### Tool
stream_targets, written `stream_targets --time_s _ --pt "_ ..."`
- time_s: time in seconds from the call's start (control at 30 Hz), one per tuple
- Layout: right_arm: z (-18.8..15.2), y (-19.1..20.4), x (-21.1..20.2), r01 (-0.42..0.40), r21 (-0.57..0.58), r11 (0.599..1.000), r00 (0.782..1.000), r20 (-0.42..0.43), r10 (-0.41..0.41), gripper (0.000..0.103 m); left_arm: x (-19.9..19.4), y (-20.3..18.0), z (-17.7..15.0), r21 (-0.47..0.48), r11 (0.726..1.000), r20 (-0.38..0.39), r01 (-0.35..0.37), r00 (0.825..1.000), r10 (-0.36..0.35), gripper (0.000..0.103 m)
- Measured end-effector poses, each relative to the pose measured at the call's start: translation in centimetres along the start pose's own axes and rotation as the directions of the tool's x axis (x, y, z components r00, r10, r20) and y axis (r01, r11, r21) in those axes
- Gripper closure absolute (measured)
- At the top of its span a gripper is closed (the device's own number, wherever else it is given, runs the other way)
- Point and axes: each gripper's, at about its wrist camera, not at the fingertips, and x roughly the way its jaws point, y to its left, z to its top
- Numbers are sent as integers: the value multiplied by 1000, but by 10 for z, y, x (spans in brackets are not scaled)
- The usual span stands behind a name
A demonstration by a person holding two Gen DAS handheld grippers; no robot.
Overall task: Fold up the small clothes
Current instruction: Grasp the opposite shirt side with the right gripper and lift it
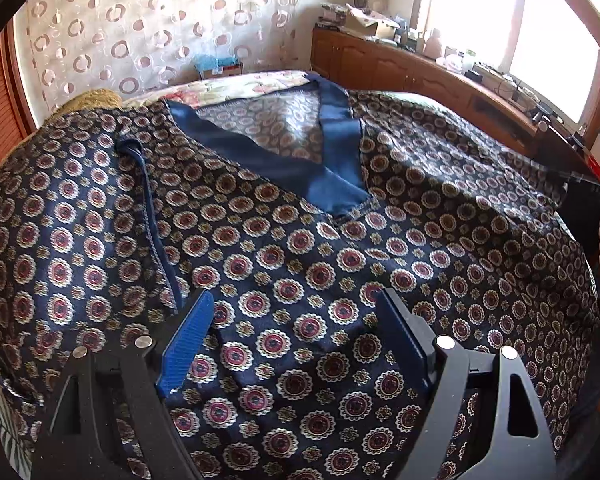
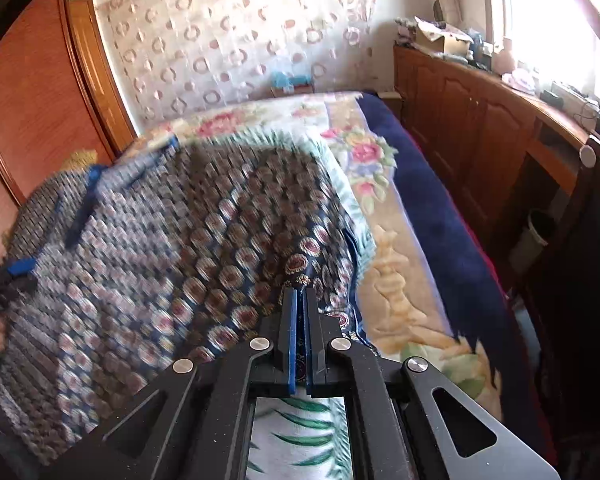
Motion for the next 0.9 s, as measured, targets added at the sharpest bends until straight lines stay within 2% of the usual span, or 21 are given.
stream_targets --time_s 0.17,0.3,0.43,0.57,0.73,0.87,0.9 --pt "16 22 -13 -48 -39 998 997 61 51 101 3 -6 0 27 999 -14 -36 999 36 19" --pt "22 44 -12 -98 -91 991 992 74 105 101 5 -7 1 38 998 -17 -44 999 44 18" --pt "20 69 0 -152 -137 979 986 44 159 101 4 -5 -1 39 998 -17 -43 999 44 18" --pt "11 92 26 -194 -177 965 981 -23 193 101 4 -6 0 39 998 -17 -43 999 44 18" --pt "-3 102 55 -194 -209 958 980 -88 180 101 5 -6 0 38 998 -17 -43 999 43 18" --pt "-2 108 64 -180 -221 958 983 -82 166 101 5 -6 0 38 998 -17 -43 999 43 18" --pt "0 111 63 -171 -228 958 985 -76 157 97 5 -7 0 39 998 -17 -43 999 43 17"
